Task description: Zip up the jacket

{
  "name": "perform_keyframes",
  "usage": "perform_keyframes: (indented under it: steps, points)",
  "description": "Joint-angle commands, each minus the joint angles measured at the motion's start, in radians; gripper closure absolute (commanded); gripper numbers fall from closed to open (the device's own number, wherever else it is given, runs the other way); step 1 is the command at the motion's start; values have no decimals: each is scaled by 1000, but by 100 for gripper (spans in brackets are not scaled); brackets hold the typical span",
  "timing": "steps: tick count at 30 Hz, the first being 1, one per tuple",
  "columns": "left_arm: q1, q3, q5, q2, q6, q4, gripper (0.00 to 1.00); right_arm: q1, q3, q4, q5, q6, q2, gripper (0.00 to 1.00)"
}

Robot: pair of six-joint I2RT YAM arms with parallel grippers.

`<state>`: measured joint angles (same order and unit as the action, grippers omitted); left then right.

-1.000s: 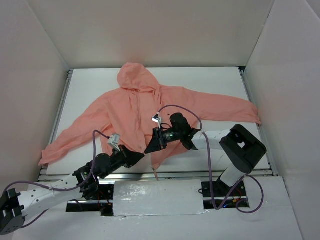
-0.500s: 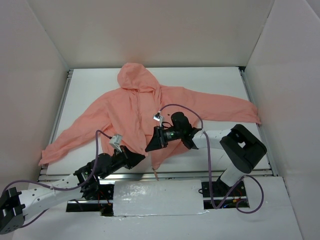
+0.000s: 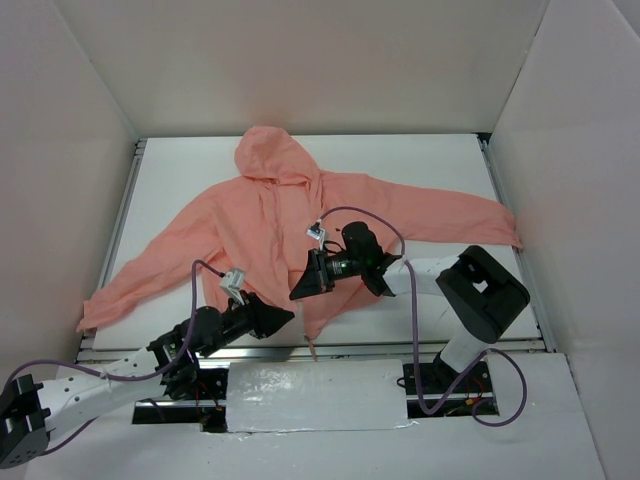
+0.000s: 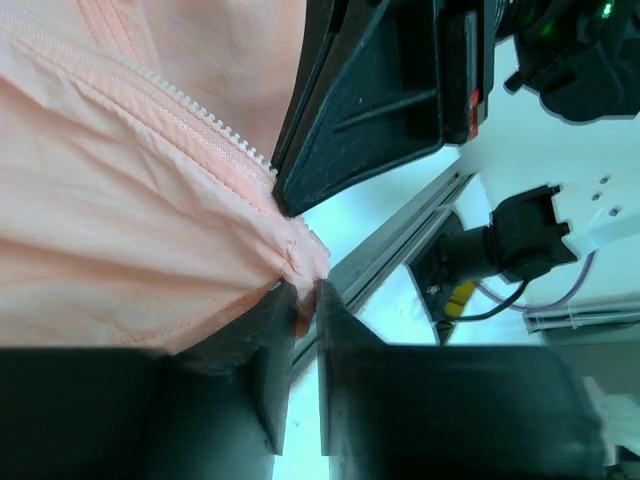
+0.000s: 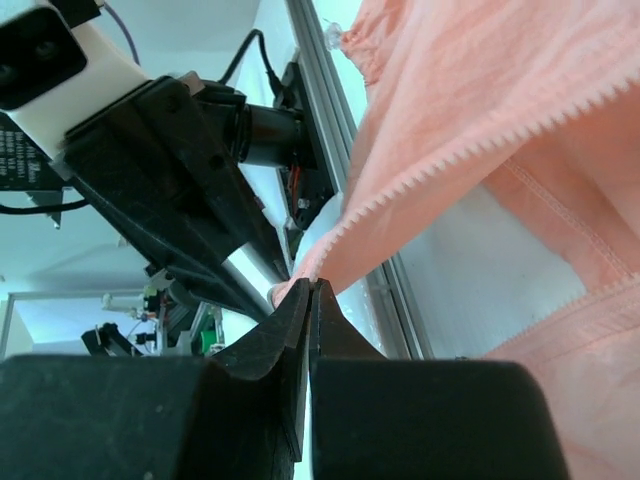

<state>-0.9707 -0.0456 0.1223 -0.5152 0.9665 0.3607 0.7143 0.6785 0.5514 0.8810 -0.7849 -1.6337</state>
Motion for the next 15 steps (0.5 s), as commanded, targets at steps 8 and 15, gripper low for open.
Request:
perform_keyframes:
  steps: [8, 15]
  points:
    - [3, 30, -1, 35, 18, 78, 15, -4, -63, 252, 42, -68, 17, 100]
    - [3, 43, 2, 44, 29, 122, 29, -4, -83, 333, 67, -93, 9, 100]
